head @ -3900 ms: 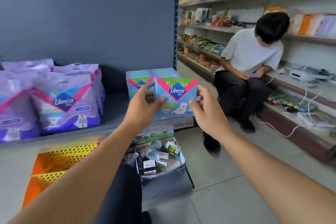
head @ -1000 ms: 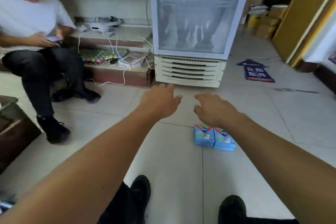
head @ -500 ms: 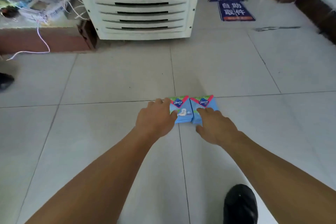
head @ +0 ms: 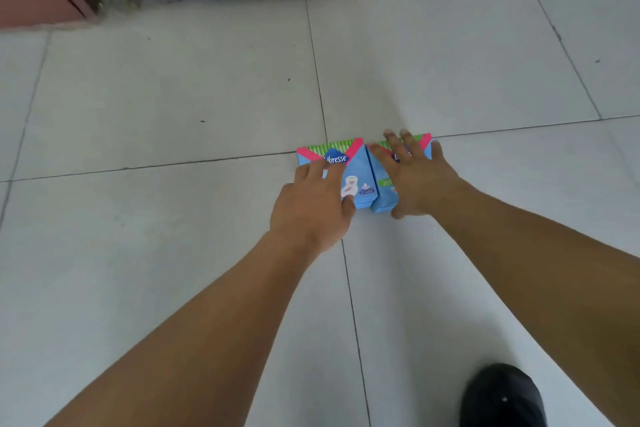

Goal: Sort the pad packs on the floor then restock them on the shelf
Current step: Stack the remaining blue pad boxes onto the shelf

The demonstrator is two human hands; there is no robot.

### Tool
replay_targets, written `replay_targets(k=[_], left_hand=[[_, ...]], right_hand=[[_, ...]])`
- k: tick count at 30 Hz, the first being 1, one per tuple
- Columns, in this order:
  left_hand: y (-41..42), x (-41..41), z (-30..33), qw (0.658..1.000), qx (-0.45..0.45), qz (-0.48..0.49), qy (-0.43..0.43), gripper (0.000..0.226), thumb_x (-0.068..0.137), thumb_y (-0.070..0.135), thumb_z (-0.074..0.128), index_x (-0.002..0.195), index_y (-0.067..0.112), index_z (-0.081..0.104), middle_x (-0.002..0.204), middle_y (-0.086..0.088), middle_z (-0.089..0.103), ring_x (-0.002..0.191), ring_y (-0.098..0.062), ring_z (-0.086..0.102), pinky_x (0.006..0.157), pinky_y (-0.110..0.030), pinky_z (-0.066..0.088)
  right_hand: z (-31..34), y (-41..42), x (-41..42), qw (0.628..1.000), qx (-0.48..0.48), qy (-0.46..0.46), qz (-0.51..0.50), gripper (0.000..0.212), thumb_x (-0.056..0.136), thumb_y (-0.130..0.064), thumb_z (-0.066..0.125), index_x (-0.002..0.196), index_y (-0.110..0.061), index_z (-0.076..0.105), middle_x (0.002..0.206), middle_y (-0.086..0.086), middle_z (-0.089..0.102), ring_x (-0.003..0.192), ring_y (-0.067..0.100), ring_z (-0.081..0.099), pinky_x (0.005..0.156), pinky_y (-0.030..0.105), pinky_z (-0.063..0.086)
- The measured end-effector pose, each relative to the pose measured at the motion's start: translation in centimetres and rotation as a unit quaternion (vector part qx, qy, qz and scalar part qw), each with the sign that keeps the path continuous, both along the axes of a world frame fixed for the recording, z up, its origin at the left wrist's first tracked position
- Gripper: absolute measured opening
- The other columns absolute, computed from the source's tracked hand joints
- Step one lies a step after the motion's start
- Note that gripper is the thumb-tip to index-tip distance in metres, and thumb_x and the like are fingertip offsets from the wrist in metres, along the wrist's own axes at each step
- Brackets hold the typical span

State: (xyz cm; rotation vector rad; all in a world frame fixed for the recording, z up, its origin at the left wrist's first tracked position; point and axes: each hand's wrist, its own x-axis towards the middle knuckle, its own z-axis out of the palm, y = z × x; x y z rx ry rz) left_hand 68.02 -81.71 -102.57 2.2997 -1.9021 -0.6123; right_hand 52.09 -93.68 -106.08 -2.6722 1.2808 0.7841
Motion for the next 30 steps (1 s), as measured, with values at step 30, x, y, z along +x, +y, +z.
replay_targets(k=[30], left_hand=[[26.5,6.9,34.4,0.857,-0.102,0.236,0.447,0.049,0.084,0.007,0.072,0.128,0.014,0.050,0.106,-0.011,0.072,0.088,-0.017,0.068,0.079,-0.031,0.055]], right_hand=[[37.0,24.1,5.6,0.890,-0.081,-0.413,0.175,0.116,0.067,-0.085,0.052,0.153,-0.031,-0.004,0.161,-0.001,-0.002,0.149,0.022,-0.001,0.121,0.043,0.011]])
